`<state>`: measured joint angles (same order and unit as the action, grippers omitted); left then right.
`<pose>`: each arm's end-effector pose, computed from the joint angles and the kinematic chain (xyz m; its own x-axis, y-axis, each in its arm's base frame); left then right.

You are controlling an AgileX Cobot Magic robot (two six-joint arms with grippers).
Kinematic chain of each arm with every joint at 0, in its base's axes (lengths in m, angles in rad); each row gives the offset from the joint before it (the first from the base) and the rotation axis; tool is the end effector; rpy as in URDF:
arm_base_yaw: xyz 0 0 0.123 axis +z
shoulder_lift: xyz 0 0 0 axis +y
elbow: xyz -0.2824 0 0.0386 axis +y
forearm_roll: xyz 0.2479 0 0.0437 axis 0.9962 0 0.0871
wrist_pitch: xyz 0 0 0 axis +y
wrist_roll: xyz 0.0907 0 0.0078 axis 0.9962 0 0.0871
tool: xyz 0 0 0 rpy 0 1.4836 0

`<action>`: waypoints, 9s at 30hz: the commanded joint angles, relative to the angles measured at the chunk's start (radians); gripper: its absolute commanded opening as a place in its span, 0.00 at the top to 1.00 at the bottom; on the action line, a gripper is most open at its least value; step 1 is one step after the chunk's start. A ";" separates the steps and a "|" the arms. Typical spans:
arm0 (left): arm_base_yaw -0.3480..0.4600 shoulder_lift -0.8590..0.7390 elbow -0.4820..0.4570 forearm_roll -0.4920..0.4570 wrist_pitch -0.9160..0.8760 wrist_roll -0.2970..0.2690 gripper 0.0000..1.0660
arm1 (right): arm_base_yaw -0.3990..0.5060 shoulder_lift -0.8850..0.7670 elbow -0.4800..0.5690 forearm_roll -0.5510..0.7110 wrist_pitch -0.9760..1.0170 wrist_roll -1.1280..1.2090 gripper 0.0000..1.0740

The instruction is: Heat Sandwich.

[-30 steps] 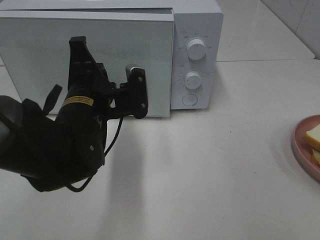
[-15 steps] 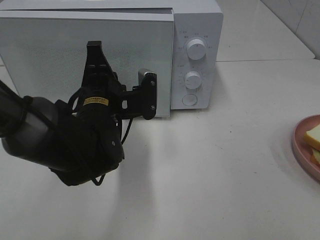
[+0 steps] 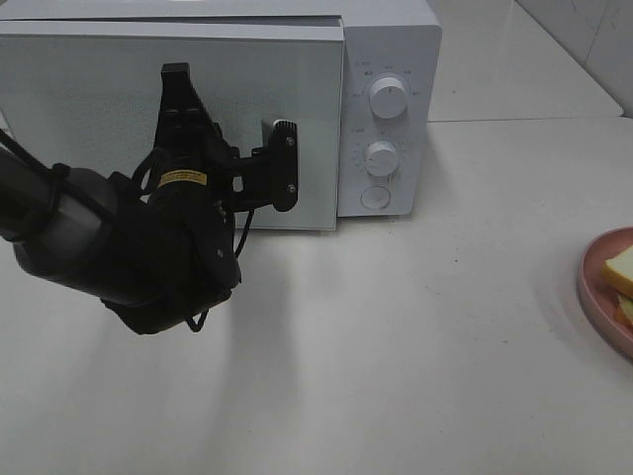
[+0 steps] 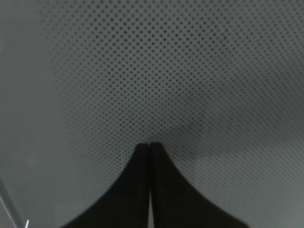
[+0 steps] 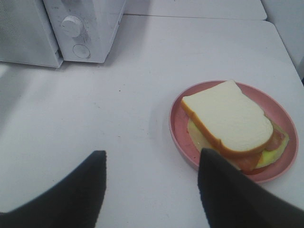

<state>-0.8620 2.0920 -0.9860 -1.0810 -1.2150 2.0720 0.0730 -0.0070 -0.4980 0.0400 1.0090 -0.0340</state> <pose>0.3013 -0.2358 0.1406 -0.1137 0.9933 0.0190 0.0671 -0.0114 0.9977 -0.0039 0.0028 0.2809 -0.4021 -0.0421 -0.9146 -0.1089 0.9941 0.0021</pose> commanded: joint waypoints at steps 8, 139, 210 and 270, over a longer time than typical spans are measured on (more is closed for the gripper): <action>0.060 0.002 -0.007 0.099 -0.087 -0.005 1.00 | 0.000 -0.024 -0.001 -0.004 -0.012 -0.006 0.46; -0.058 -0.536 0.053 0.157 1.376 -1.229 1.00 | 0.000 -0.024 -0.001 -0.004 -0.012 -0.005 0.46; 1.097 -1.336 0.391 0.978 2.347 -1.996 0.25 | 0.000 -0.024 -0.001 -0.004 -0.012 -0.005 0.46; 1.049 -2.123 0.470 0.998 2.285 -2.013 0.25 | 0.000 -0.024 -0.001 -0.004 -0.012 -0.005 0.46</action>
<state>0.1920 -0.0040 -0.5190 -0.0810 1.0820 0.0600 0.0730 -0.0070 -0.4980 0.0400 1.0090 -0.0340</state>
